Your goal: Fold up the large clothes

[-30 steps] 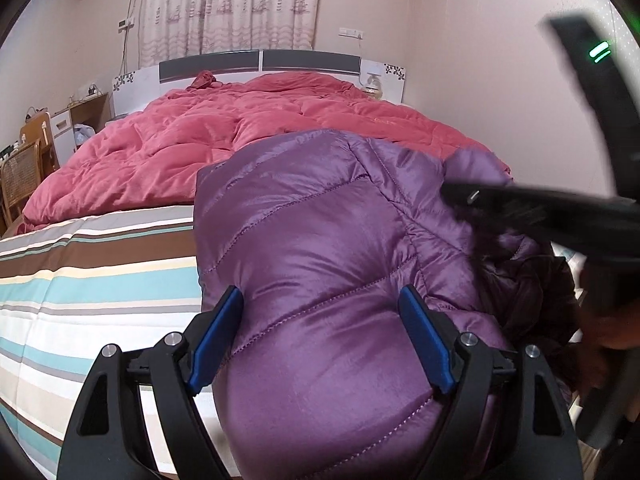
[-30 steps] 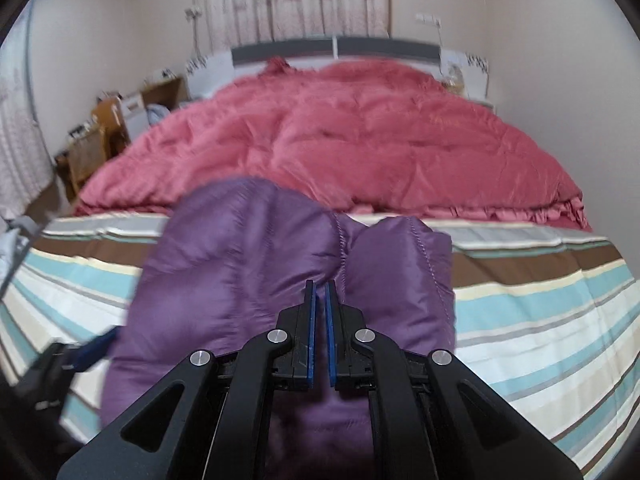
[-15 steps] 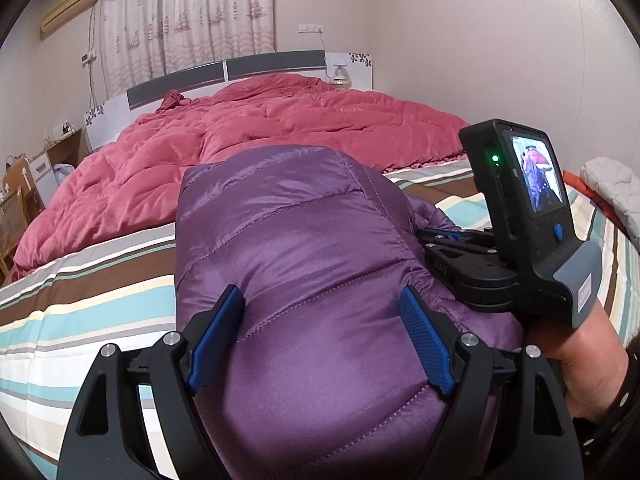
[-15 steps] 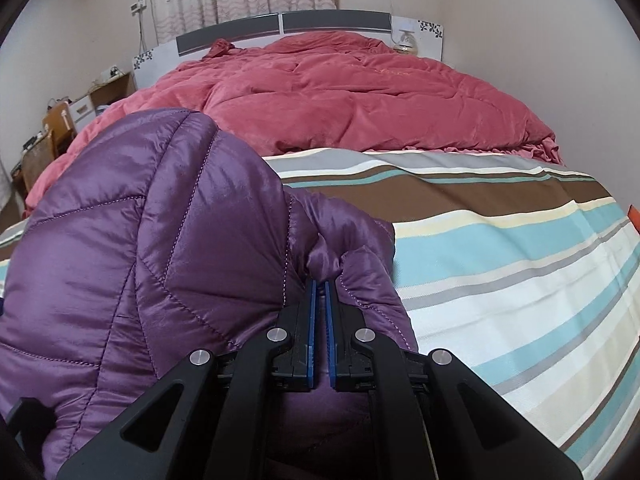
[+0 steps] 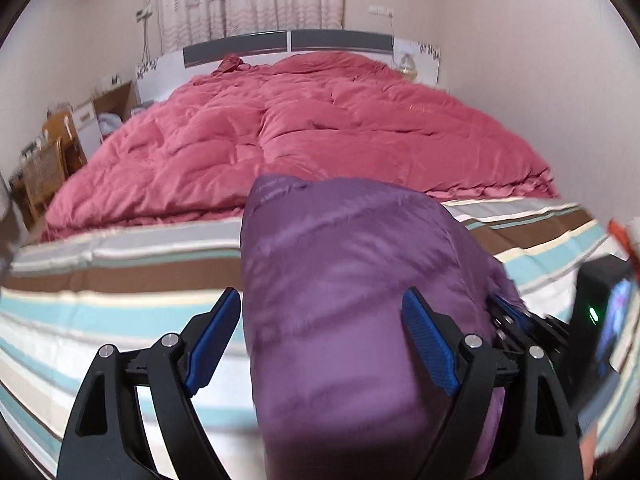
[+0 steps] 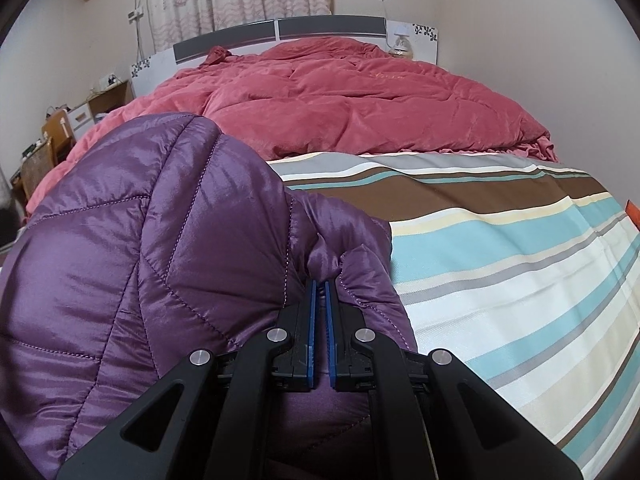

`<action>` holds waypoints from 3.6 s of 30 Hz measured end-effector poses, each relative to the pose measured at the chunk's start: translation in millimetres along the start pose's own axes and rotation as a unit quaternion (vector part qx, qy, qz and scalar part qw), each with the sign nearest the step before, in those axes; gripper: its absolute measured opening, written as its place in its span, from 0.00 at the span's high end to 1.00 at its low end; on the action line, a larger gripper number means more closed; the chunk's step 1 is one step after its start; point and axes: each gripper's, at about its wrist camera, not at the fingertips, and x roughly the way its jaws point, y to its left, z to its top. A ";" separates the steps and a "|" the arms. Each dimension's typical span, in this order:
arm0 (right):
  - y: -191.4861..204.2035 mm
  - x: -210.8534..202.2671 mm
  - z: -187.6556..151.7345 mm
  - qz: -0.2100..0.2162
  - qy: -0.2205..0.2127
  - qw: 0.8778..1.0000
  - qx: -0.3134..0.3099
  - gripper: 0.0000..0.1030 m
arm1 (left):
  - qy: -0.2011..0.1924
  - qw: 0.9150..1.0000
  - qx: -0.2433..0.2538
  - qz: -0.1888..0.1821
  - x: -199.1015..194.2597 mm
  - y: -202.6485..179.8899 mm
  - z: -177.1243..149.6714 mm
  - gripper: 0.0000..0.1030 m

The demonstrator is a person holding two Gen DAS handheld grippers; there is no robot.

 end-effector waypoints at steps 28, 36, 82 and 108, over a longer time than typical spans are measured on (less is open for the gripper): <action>-2.3 -13.6 6.9 0.024 -0.006 0.999 -0.029 0.96 | 0.024 1.000 0.012 0.008 32.4 -3.6 -30.2 0.15; -13.3 -75.3 -8.7 0.082 -0.026 0.996 -0.011 0.96 | -0.010 1.000 0.017 -0.009 -16.4 4.4 -65.9 0.11; -71.8 -10.4 -44.3 0.286 0.137 0.925 0.210 0.51 | 0.105 0.971 -0.060 -0.204 20.0 40.5 -75.5 0.17; -50.9 -66.6 -44.9 0.336 0.057 0.923 0.180 0.74 | -0.025 0.989 0.005 -0.144 -83.7 40.7 -86.2 0.53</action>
